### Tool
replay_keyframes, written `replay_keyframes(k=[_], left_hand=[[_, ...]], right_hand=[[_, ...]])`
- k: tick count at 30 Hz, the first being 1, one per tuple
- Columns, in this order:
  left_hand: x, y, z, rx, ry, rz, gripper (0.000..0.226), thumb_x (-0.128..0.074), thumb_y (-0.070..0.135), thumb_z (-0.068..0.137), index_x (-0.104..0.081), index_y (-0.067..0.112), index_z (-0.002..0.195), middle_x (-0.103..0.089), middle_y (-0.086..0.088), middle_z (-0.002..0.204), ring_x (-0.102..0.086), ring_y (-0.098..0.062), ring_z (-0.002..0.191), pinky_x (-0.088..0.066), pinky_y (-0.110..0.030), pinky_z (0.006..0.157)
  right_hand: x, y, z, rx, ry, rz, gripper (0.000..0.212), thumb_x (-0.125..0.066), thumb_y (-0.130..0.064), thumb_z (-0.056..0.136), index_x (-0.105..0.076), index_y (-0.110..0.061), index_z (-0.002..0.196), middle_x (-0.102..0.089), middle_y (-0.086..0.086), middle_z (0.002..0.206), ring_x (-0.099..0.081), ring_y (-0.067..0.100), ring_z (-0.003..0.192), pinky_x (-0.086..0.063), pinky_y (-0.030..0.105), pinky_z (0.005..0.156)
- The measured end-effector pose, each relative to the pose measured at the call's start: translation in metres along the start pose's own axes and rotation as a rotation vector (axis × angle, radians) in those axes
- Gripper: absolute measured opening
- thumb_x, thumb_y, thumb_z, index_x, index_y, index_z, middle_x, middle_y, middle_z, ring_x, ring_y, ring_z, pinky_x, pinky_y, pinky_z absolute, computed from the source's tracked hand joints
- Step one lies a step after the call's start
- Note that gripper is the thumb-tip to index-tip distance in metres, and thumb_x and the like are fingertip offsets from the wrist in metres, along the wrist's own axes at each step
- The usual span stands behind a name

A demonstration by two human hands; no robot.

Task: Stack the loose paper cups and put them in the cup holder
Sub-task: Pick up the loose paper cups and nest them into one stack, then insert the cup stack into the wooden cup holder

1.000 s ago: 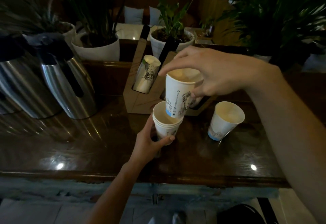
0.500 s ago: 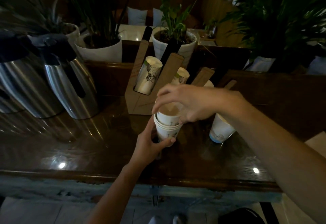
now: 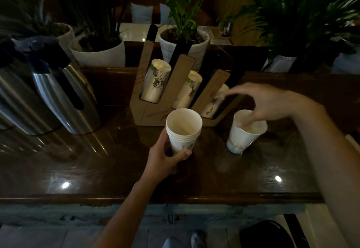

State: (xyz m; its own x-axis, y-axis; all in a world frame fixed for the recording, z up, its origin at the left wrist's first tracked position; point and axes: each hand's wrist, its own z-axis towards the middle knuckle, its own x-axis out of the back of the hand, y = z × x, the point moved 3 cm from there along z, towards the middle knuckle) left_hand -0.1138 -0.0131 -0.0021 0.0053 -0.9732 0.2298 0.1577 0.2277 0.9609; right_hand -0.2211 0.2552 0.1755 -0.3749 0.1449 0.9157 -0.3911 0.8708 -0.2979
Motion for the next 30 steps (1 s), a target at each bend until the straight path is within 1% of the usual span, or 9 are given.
replay_keyframes(k=[3,6,11,15,19,23,26,28,30], left_hand=[[0.001,0.001,0.002,0.009,0.016,-0.014,0.098,-0.081,0.048,0.075,-0.031,0.029,0.157,-0.055,0.037,0.137,-0.053,0.011,0.131,-0.05,-0.009,0.099],[0.004,0.001,-0.001,0.012,0.033,-0.031,0.102,-0.078,0.057,0.071,-0.032,0.029,0.157,-0.056,0.036,0.137,-0.054,0.008,0.132,-0.052,-0.013,0.1],[0.005,0.001,-0.008,0.013,0.047,-0.033,0.104,-0.078,0.065,0.07,-0.033,0.028,0.156,-0.058,0.036,0.136,-0.056,0.011,0.128,-0.051,-0.007,0.097],[0.003,0.002,-0.008,0.035,0.058,-0.043,0.101,-0.08,0.063,0.07,-0.035,0.031,0.155,-0.059,0.033,0.137,-0.057,0.008,0.129,-0.051,-0.007,0.097],[0.002,0.003,-0.009,0.047,0.062,-0.057,0.101,-0.081,0.062,0.07,-0.036,0.031,0.155,-0.061,0.027,0.139,-0.059,0.005,0.129,-0.052,-0.011,0.099],[0.001,0.003,-0.01,0.066,0.063,-0.059,0.1,-0.082,0.055,0.074,-0.033,0.029,0.157,-0.059,0.021,0.143,-0.059,0.002,0.131,-0.053,-0.014,0.101],[-0.001,0.001,-0.012,0.09,0.07,-0.05,0.092,-0.083,0.037,0.081,-0.033,0.028,0.157,-0.06,0.019,0.143,-0.059,0.001,0.131,-0.052,-0.013,0.1],[0.001,-0.002,-0.012,0.1,0.066,-0.053,0.091,-0.083,0.032,0.082,-0.033,0.028,0.157,-0.059,0.016,0.144,-0.059,-0.003,0.132,-0.054,-0.018,0.101],[0.004,-0.001,-0.011,0.112,0.052,-0.053,0.088,-0.084,0.028,0.082,-0.036,0.026,0.156,-0.061,0.01,0.143,-0.06,-0.009,0.132,-0.056,-0.032,0.104]], right_hand=[[-0.017,0.01,0.0,-0.086,-0.241,-0.099,0.1,-0.093,-0.038,0.063,-0.035,-0.06,0.141,-0.025,-0.009,0.159,-0.025,0.024,0.145,-0.038,0.047,0.108],[-0.026,-0.004,0.005,-0.06,-0.229,-0.098,0.089,-0.089,-0.031,0.071,-0.039,-0.057,0.14,-0.034,-0.006,0.155,-0.03,0.026,0.143,-0.042,0.052,0.107],[0.03,-0.04,-0.02,0.089,0.101,-0.009,0.078,-0.082,-0.043,0.077,-0.041,-0.054,0.142,-0.046,-0.005,0.149,-0.048,0.02,0.128,-0.048,0.048,0.099],[0.072,-0.09,-0.042,0.342,0.346,0.076,0.08,-0.074,-0.066,0.069,-0.044,-0.054,0.141,-0.046,-0.013,0.146,-0.048,0.014,0.128,-0.048,0.031,0.088],[0.057,-0.134,-0.023,0.454,0.251,0.015,0.077,-0.073,-0.067,0.068,-0.047,-0.052,0.14,-0.051,-0.016,0.135,-0.052,0.011,0.119,-0.047,0.032,0.089],[0.009,-0.148,0.012,0.396,0.137,-0.095,0.079,-0.073,-0.072,0.064,-0.049,-0.051,0.136,-0.052,-0.013,0.136,-0.048,0.011,0.118,-0.046,0.036,0.088],[-0.027,-0.142,0.031,0.322,0.065,-0.192,0.083,-0.072,-0.076,0.06,-0.047,-0.05,0.136,-0.052,-0.009,0.14,-0.046,0.019,0.127,-0.041,0.037,0.083],[-0.047,-0.134,0.039,0.269,-0.001,-0.134,0.087,-0.077,-0.073,0.057,-0.04,-0.051,0.133,-0.051,-0.006,0.138,-0.046,0.021,0.123,-0.038,0.033,0.072],[-0.061,-0.127,0.044,0.247,-0.023,-0.056,0.095,-0.081,-0.07,0.049,-0.033,-0.052,0.129,-0.048,-0.005,0.128,-0.046,0.022,0.113,-0.042,0.035,0.067]])
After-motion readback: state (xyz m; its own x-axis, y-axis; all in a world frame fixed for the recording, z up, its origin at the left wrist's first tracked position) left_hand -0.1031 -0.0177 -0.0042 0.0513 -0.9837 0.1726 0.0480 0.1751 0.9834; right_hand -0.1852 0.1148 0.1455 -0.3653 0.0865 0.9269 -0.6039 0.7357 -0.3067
